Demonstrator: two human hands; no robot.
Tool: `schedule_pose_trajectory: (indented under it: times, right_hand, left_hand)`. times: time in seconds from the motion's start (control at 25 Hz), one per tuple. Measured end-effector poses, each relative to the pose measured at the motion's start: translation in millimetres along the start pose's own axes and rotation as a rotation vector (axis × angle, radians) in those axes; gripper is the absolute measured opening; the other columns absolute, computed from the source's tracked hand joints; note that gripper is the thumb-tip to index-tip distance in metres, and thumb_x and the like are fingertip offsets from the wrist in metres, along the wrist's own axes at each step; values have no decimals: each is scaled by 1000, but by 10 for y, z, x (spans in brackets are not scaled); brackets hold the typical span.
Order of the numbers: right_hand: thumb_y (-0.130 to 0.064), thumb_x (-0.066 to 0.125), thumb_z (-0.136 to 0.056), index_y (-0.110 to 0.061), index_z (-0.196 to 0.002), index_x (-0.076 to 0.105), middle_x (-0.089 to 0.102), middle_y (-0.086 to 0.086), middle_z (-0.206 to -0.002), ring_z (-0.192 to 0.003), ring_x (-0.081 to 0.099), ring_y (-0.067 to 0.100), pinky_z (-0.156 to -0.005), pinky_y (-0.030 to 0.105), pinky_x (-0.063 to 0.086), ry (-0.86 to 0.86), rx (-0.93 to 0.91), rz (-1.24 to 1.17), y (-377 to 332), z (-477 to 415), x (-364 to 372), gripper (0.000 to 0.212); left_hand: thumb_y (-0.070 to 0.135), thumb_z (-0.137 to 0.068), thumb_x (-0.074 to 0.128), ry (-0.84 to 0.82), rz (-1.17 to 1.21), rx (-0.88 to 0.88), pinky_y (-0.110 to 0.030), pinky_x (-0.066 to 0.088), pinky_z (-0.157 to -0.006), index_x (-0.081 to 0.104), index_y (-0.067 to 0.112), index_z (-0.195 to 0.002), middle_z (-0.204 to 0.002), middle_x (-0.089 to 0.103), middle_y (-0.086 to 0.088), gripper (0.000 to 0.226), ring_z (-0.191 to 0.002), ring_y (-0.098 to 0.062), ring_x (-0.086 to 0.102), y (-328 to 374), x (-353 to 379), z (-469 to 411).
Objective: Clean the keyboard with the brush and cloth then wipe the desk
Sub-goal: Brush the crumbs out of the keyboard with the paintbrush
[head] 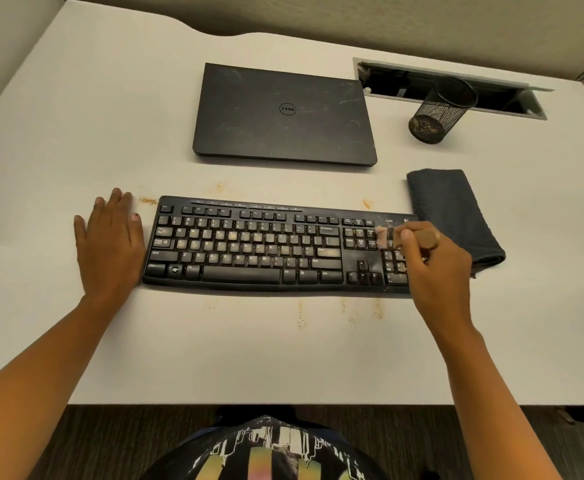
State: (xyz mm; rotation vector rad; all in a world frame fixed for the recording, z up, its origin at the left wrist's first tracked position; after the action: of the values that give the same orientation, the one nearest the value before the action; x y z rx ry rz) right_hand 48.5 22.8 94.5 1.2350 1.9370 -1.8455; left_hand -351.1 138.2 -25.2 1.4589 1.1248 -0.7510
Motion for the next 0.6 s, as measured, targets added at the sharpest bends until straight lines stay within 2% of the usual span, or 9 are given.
schedule_pose_trajectory:
  times: [0.04, 0.16, 0.32, 0.4, 0.48, 0.6]
  right_hand:
    - [-16, 48, -99, -12, -76, 62, 63, -17, -67, -64, 59, 7, -52, 18, 45, -62, -10, 48, 24, 34, -43, 27]
    - [-18, 51, -97, -11, -69, 64, 62, -2, -59, -58, 57, 19, -53, 32, 46, -193, 36, 141, 61, 166, -224, 32]
    - [-19, 50, -99, -15, -80, 69, 63, -9, -65, -67, 61, 10, -53, 13, 45, 7, 138, 37, 95, 372, -250, 27]
    - [-18, 49, -99, -16, -82, 69, 64, -8, -68, -66, 61, 11, -54, 17, 46, 34, 139, 18, 74, 501, -155, 26]
    - [-16, 50, -98, -26, -79, 67, 66, -7, -72, -65, 61, 15, -53, 20, 47, 45, 148, -51, 96, 608, -130, 28]
    - [-21, 47, -100, -35, -80, 60, 65, -4, -74, -64, 59, 16, -51, 26, 45, 179, 109, -5, 170, 706, -177, 28]
  left_hand:
    - [23, -106, 29, 1, 0, -4, -50, 9, -119, 39, 10, -147, -155, 35, -10, 43, -146, -29, 25, 2, -1, 2]
    - [23, -106, 29, 4, 3, -6, -49, 8, -119, 38, 10, -147, -155, 35, -10, 44, -146, -29, 25, 5, -3, 4]
    - [23, -106, 30, 7, 18, -8, -48, 7, -119, 39, 10, -147, -156, 35, -10, 44, -146, -29, 25, 13, -4, 9]
    - [23, -106, 30, 7, 14, -10, -48, 8, -119, 39, 10, -147, -156, 35, -10, 43, -146, -29, 25, 9, -11, 6]
    - [22, -106, 30, 1, 10, -5, -49, 8, -119, 39, 10, -147, -156, 35, -9, 43, -146, -29, 25, 8, -3, -2]
    - [23, -106, 30, -2, 16, -11, -49, 8, -119, 39, 11, -147, -156, 35, -9, 43, -146, -29, 24, -2, 9, -6]
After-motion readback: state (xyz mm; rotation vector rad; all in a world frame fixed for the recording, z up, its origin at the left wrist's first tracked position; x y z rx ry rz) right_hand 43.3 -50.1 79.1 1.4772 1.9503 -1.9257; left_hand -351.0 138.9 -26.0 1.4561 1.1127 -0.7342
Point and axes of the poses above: each hand's wrist, its own z-axis away from the middle knuckle, its own x-axis out of the palm, y = z × x, the point moved 2 cm from there along -z, towards the middle knuckle
